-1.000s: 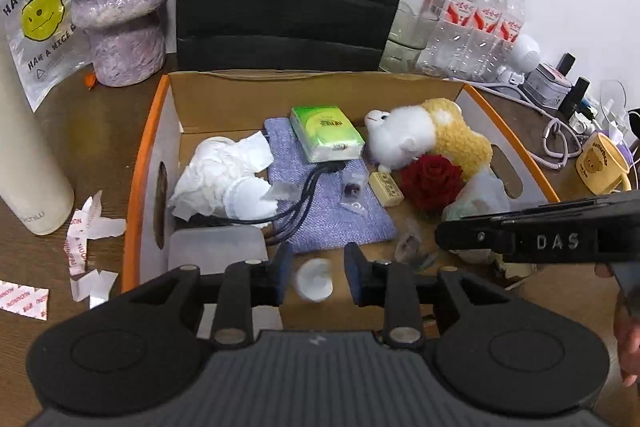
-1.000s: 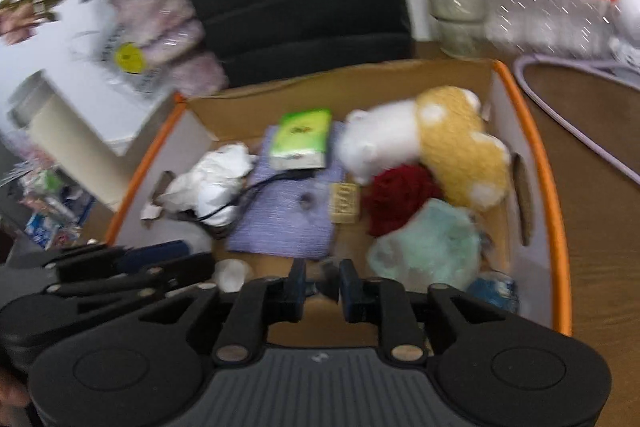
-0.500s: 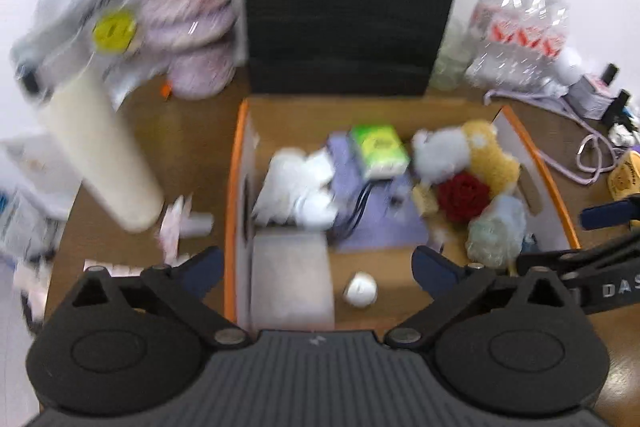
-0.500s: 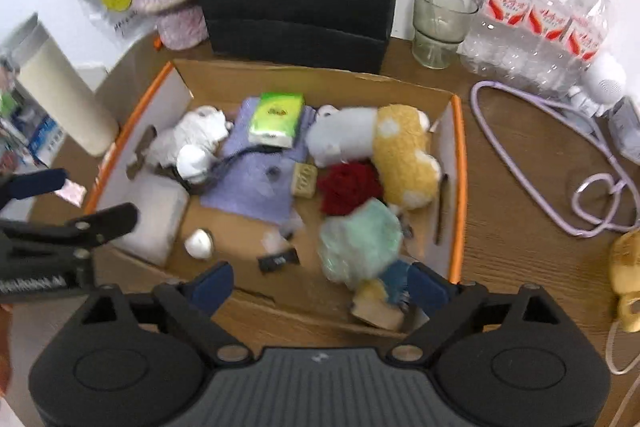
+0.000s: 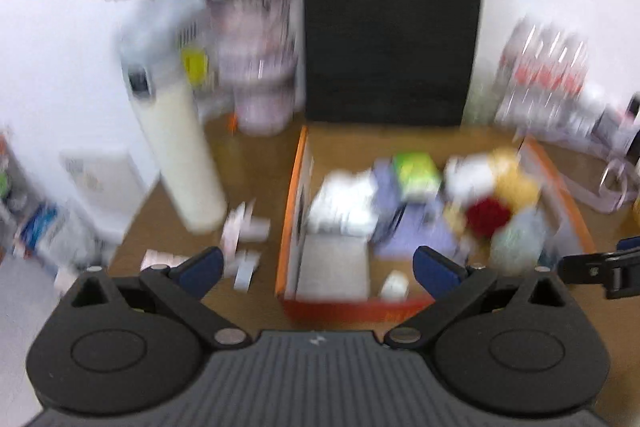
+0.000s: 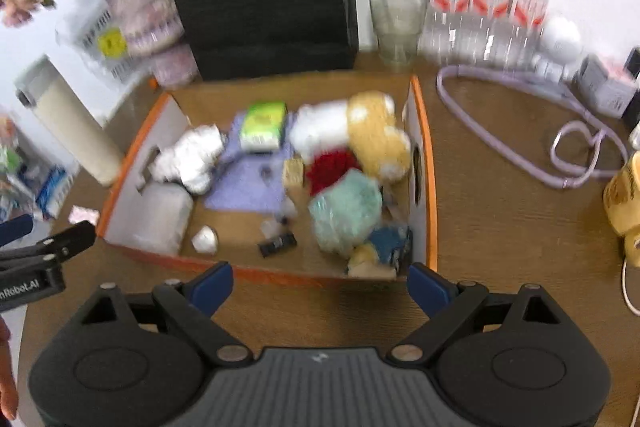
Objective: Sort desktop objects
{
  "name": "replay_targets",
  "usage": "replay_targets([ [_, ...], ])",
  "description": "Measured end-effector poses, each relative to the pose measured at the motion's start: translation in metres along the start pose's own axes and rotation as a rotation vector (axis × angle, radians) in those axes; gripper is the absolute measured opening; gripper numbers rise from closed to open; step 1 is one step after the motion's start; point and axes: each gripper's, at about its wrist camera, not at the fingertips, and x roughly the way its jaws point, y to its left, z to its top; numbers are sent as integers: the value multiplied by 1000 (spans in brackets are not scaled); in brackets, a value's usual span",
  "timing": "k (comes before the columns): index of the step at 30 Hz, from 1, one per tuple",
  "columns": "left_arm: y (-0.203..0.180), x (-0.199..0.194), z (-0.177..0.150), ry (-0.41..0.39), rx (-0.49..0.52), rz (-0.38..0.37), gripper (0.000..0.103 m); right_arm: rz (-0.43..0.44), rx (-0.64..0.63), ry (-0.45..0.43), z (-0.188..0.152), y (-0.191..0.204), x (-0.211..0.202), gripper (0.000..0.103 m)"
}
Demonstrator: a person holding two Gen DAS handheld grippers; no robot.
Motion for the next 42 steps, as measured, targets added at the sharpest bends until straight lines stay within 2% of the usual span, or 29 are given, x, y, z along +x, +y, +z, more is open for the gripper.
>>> replay_targets([
  [2, -2, -13, -9, -114, -16, -8, 103, -10, -28, -171, -12, 7, -17, 94],
  [4, -5, -23, -16, -179, -31, -5, 103, -24, -55, -367, -32, 13, -34, 95],
  [6, -6, -31, -21, -212, -40, -37, 103, -13, -65, -482, -50, 15, -43, 99],
  [8, -7, -38, -26, -239, -44, -55, 103, 7, -72, -524, -63, 18, -47, 99],
  [12, -13, -49, -33, -287, -21, -68, 103, -29, -84, -538, -73, 23, -46, 99],
  [15, -13, -57, -45, -307, 3, -70, 103, -22, -78, -543, -79, 25, -49, 99],
  [17, -13, -66, -58, -291, 29, -65, 103, -25, -66, -553, -93, 26, -54, 99],
  [20, -8, -89, -102, -313, 33, -120, 103, -49, -44, -576, -136, 27, -65, 101],
  [23, -13, -103, -152, -280, 66, -111, 103, -61, -40, -564, -188, 27, -67, 103],
  [25, -18, -112, -183, -260, 105, -90, 103, -66, -48, -521, -218, 28, -64, 103],
  [28, -19, -127, -219, -235, 103, -86, 103, -69, -48, -450, -259, 30, -63, 103],
  [30, -17, -137, -239, -220, 81, -106, 103, -57, -49, -434, -285, 30, -66, 103],
  [33, -16, -147, -263, -187, 53, -93, 103, -55, -57, -435, -317, 30, -72, 103],
  [36, -18, -148, -274, -177, 79, -97, 103, -54, -42, -428, -329, 28, -75, 103],
  [42, -12, -126, -261, -150, 56, -94, 103, -58, -30, -402, -324, 31, -61, 103],
])
